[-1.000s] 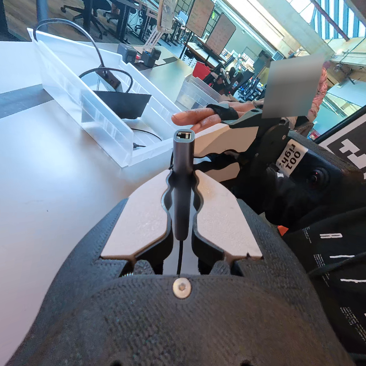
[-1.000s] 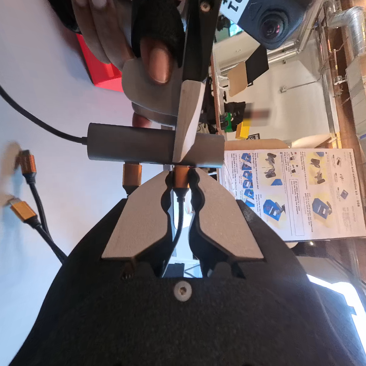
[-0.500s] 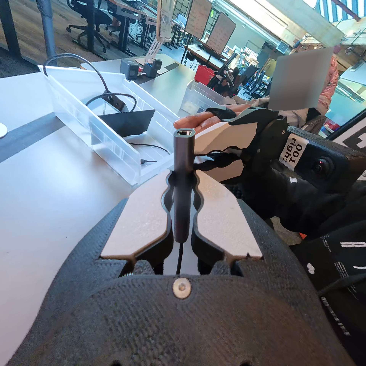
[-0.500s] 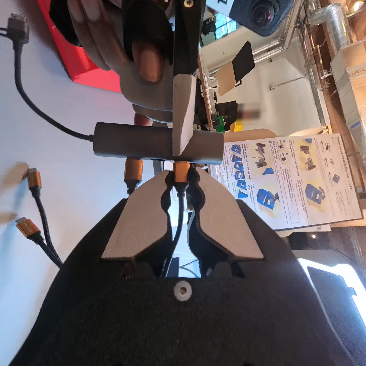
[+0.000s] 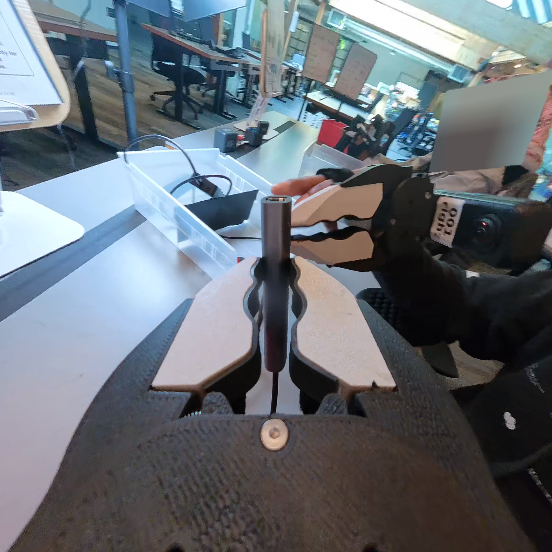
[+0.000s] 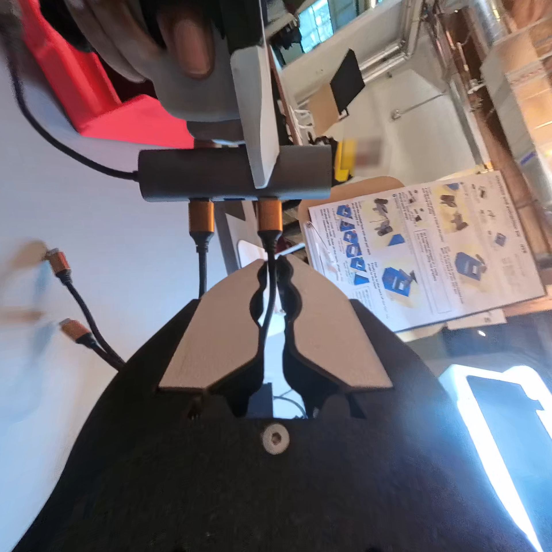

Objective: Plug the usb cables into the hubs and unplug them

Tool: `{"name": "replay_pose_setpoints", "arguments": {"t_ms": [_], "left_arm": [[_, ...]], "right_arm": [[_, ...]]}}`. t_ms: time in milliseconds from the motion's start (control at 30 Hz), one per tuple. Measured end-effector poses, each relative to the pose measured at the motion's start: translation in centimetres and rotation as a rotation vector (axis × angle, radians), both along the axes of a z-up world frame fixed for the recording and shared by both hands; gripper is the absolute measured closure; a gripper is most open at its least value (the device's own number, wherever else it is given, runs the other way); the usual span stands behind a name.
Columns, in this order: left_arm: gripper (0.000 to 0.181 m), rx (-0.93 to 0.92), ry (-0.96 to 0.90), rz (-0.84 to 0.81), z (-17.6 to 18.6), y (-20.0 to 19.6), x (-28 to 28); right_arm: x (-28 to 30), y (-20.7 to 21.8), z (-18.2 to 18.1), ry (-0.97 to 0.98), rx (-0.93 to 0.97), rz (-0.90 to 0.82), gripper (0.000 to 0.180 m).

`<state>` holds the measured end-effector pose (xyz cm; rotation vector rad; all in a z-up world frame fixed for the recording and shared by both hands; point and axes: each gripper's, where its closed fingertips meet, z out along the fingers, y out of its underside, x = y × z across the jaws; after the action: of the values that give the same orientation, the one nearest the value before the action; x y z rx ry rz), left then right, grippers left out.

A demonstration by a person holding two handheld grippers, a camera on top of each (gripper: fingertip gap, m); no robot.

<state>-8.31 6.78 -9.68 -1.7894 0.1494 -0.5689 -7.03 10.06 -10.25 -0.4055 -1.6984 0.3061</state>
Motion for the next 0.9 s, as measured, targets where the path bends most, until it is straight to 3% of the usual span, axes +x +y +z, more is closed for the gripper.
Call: {"name": "replay_pose_setpoints", "arguments": {"t_ms": [33, 100, 200, 333, 533, 767, 900], "left_arm": [[0.164, -0.003, 0.019, 0.017, -0.1, 0.0, -0.2], [0.164, -0.003, 0.039, 0.011, -0.4, -0.3, -0.1], [0.164, 0.028, 0.149, -0.032, -0.6, -0.8, 0.7], [0.164, 0.116, 0.429, -0.147, -1.2, -1.8, 2.8], [0.164, 0.224, 0.817, -0.165, -1.8, -2.6, 3.7], [0.164, 0.308, 0.939, -0.14, 0.8, -3.6, 5.1], [0.164, 0.343, 0.9, -0.148, 1.7, -3.8, 5.8]], "right_arm": [[-0.1, 0.1, -0.1, 0.004, 0.016, -0.021, 0.16], [-0.1, -0.7, -0.5, -0.017, -0.035, 0.014, 0.154], [0.1, -2.2, -0.8, -0.098, -0.258, 0.108, 0.152], [1.4, -4.0, -1.8, -0.286, -0.478, 0.233, 0.16], [1.8, -5.4, -2.2, -0.316, -0.421, 0.276, 0.172], [3.0, -6.3, 0.1, -0.276, -0.541, 0.413, 0.172], [3.8, -6.4, 1.0, -0.269, -0.567, 0.474, 0.172]]}}
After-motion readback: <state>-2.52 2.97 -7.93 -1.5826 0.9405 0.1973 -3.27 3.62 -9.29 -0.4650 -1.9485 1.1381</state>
